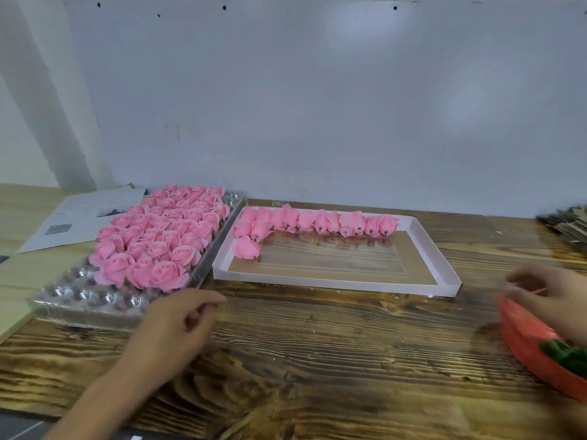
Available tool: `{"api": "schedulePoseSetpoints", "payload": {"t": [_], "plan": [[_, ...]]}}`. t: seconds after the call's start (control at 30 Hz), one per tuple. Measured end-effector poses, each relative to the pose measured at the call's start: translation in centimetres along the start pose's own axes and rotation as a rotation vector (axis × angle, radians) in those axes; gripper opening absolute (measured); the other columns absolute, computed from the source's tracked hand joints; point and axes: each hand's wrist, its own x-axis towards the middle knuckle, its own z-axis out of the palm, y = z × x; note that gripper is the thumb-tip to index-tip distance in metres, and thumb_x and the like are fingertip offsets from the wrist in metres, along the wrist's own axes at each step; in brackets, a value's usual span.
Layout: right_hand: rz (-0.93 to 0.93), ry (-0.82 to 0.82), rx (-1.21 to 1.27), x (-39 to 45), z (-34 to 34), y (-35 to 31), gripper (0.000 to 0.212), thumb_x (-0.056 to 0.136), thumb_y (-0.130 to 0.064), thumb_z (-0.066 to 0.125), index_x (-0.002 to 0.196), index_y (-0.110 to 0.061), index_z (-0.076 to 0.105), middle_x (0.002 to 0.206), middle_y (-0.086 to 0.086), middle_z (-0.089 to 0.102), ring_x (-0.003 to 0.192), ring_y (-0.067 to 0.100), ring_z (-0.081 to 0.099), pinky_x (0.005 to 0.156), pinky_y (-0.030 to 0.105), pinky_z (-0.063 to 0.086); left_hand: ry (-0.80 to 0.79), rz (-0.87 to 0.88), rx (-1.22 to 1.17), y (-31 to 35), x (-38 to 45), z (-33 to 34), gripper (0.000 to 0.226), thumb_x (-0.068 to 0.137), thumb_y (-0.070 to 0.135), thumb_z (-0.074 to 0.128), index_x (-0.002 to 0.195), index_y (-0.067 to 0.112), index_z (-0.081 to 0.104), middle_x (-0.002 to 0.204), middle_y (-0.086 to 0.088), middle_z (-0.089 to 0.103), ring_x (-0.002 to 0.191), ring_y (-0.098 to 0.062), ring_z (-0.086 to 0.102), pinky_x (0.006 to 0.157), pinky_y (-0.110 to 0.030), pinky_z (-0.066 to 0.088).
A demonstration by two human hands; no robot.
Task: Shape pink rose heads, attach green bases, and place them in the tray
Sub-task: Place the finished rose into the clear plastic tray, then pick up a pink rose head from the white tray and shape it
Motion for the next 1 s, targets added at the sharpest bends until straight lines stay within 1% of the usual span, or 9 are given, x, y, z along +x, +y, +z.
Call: {"api": "schedulePoseSetpoints", "payload": {"t": [0.13, 0.2, 0.33, 0.47, 0.67, 0.77, 0.83, 0.93, 1.0], "plan": [[0.044, 0.008, -0.004, -0.4, 1.3, 0.9, 0.026, 0.082, -0.028, 0.078, 0.077, -0.047, 0.061, 0.073, -0.02, 0.068, 0.072, 0.006, 0.067, 0.071, 0.039, 0.055, 0.001, -0.053, -0.026, 0.2, 3.1, 2.9, 0.022, 0.09, 0.005, 0.07, 0.099, 0.022, 0.079, 0.079, 0.025, 0.065, 0.069, 0.002, 0.063, 0.066, -0.005, 0.043], [0.043, 0.046, -0.006, -1.6, 1.2, -2.3, 0.019, 0.082, -0.027, 0.076, 0.077, -0.041, 0.064, 0.071, -0.023, 0.066, 0.068, 0.004, 0.062, 0.065, 0.029, 0.045, -0.033, -0.073, 0.043, -0.1, 6.0, 4.0, 0.021, 0.094, 0.012, 0.063, 0.108, 0.022, 0.076, 0.085, 0.019, 0.066, 0.077, 0.004, 0.061, 0.074, -0.018, 0.049], [0.044, 0.141, 0.056, -2.2, 1.6, -6.5, 0.006, 0.086, -0.016, 0.071, 0.088, -0.021, 0.07, 0.072, -0.007, 0.062, 0.072, 0.019, 0.055, 0.072, 0.031, 0.039, -0.117, -0.126, 0.226, -0.9, 11.2, 6.1, 0.027, 0.096, 0.02, 0.06, 0.121, 0.015, 0.067, 0.1, -0.003, 0.072, 0.086, -0.017, 0.061, 0.078, -0.032, 0.052], [0.026, 0.137, 0.186, -2.0, 1.7, -9.4, 0.011, 0.088, -0.015, 0.064, 0.09, -0.025, 0.066, 0.076, -0.01, 0.063, 0.078, 0.02, 0.057, 0.074, 0.032, 0.039, -0.243, -0.25, 0.406, -1.6, 14.3, 7.8, 0.033, 0.094, 0.034, 0.061, 0.12, 0.014, 0.063, 0.1, -0.004, 0.068, 0.094, -0.024, 0.063, 0.081, -0.037, 0.054], [0.001, 0.093, 0.279, -1.3, 2.7, -12.1, 0.014, 0.09, -0.014, 0.061, 0.094, -0.026, 0.068, 0.08, -0.016, 0.066, 0.076, 0.001, 0.059, 0.068, 0.029, 0.039, -0.364, -0.305, 0.425, -2.3, 17.2, 8.7, 0.082, 0.08, 0.041, 0.078, 0.148, 0.016, 0.037, 0.15, -0.019, 0.039, 0.128, -0.036, 0.053, 0.101, -0.046, 0.049], [-0.035, 0.083, 0.274, -0.9, 3.5, -12.8, 0.013, 0.089, -0.014, 0.063, 0.094, -0.024, 0.069, 0.079, -0.019, 0.064, 0.074, -0.003, 0.058, 0.064, 0.025, 0.039, -0.432, -0.286, 0.389, -2.4, 17.9, 8.7, 0.09, 0.074, 0.041, 0.084, 0.147, 0.016, 0.038, 0.143, -0.012, 0.05, 0.123, -0.029, 0.053, 0.099, -0.043, 0.05], [-0.067, 0.082, 0.275, -0.6, 4.0, -13.3, 0.012, 0.089, -0.015, 0.064, 0.091, -0.026, 0.068, 0.076, -0.021, 0.063, 0.07, -0.005, 0.057, 0.059, 0.009, 0.035, -0.462, -0.286, 0.356, -2.3, 18.0, 8.7, 0.086, 0.075, 0.039, 0.084, 0.147, 0.016, 0.042, 0.136, -0.005, 0.057, 0.118, -0.023, 0.055, 0.094, -0.035, 0.049], [-0.103, 0.058, 0.309, -0.4, 4.9, -14.1, 0.018, 0.088, -0.017, 0.064, 0.083, -0.034, 0.064, 0.074, -0.02, 0.064, 0.07, -0.009, 0.058, 0.058, 0.005, 0.038, -0.489, -0.276, 0.318, -1.9, 18.2, 8.7, 0.061, 0.081, 0.031, 0.079, 0.135, 0.016, 0.055, 0.099, 0.009, 0.059, 0.081, -0.004, 0.053, 0.061, -0.019, 0.038], [-0.124, 0.031, 0.315, -0.1, 5.7, -14.7, 0.016, 0.09, -0.018, 0.064, 0.087, -0.034, 0.064, 0.076, -0.019, 0.064, 0.072, -0.009, 0.059, 0.056, 0.007, 0.038, -0.49, -0.289, 0.252, -1.6, 18.1, 9.0, 0.049, 0.084, 0.027, 0.077, 0.128, 0.016, 0.057, 0.086, 0.012, 0.052, 0.072, 0.0, 0.049, 0.052, -0.016, 0.036]]}}
